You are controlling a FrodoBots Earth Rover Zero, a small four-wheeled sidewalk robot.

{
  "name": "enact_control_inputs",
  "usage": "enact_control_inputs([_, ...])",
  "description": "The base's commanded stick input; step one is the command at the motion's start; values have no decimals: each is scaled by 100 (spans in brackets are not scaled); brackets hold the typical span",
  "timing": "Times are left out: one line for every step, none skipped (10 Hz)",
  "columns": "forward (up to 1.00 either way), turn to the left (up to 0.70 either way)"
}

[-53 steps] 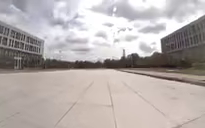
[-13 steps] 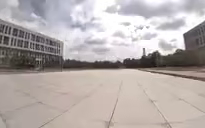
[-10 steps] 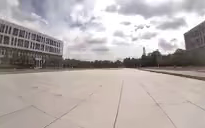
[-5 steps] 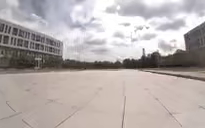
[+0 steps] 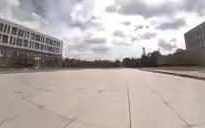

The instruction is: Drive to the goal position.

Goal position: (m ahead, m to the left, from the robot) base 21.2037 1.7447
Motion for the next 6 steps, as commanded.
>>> enact_control_inputs([70, 0])
enact_control_inputs([70, 0])
enact_control_inputs([70, 0])
enact_control_inputs([70, 0])
enact_control_inputs([70, 0])
enact_control_inputs([70, 0])
